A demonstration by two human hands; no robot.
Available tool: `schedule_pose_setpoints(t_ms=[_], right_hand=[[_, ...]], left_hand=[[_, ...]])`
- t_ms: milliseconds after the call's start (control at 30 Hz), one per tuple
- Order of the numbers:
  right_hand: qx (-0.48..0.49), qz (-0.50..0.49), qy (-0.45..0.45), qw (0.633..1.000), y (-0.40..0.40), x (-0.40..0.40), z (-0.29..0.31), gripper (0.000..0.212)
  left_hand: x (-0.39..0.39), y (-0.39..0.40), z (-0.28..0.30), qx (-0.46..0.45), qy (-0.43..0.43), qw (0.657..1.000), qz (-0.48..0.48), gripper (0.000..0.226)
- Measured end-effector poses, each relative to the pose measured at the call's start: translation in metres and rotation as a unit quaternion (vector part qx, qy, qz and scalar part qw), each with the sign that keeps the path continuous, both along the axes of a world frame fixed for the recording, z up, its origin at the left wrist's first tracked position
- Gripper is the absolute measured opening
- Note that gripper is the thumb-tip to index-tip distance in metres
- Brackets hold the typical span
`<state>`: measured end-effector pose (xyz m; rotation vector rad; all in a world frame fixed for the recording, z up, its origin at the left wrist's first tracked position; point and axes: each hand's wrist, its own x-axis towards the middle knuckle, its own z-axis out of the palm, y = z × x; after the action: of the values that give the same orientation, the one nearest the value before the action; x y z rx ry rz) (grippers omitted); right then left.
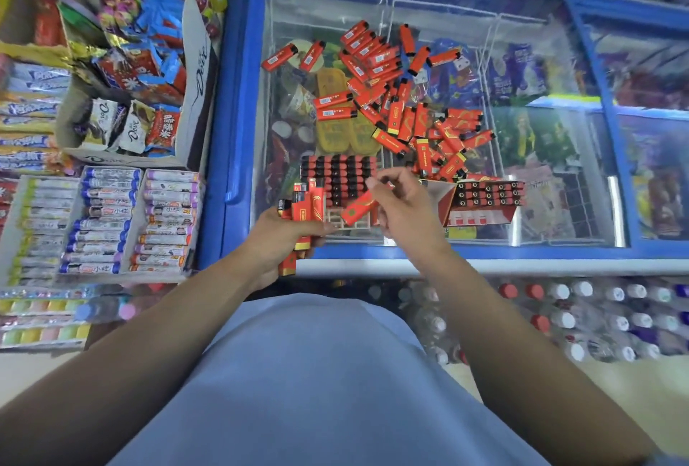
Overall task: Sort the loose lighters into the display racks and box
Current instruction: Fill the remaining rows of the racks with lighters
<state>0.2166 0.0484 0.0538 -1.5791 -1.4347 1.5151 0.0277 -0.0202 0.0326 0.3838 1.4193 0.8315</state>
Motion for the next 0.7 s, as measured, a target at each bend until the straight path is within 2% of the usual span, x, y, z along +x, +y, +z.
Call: schedule_pose_setpoints(t_ms=[133,267,367,467,567,700], right_hand=[[-0.009,-0.144,-0.071,0.987,-0.001,0.057,-0.016,0.007],[-0.037,-0.235,-0.050,0.970,0.005,0.081,-0.030,0.016],[-0.019,-0.240,-0.029,0.970,0.012,0.076,-0.037,0.002],[-0.007,-0.222,-0.027,0.975,0.016,0.066,-0.041,0.015],[-0.006,-0.212,-0.031,0.977,0.019,0.064,-0.045,0.006],[-0.020,-0.204,-0.075,0.976,0.026,0.071,-0.046,0.028]], left_hand=[[0.001,0.007,-0.005,-0.005,0.007,1.000,-0.006,0.024],[0.011,0.014,-0.001,0.006,0.008,1.000,-0.018,0.026],[0.017,0.016,0.000,0.012,0.010,1.000,-0.025,0.026],[0.020,0.018,0.002,0.013,0.016,0.999,-0.028,0.029],[0.020,0.020,0.003,0.016,0.013,0.999,-0.025,0.032],[0.019,0.021,0.002,0.021,0.012,1.000,-0.017,0.036]])
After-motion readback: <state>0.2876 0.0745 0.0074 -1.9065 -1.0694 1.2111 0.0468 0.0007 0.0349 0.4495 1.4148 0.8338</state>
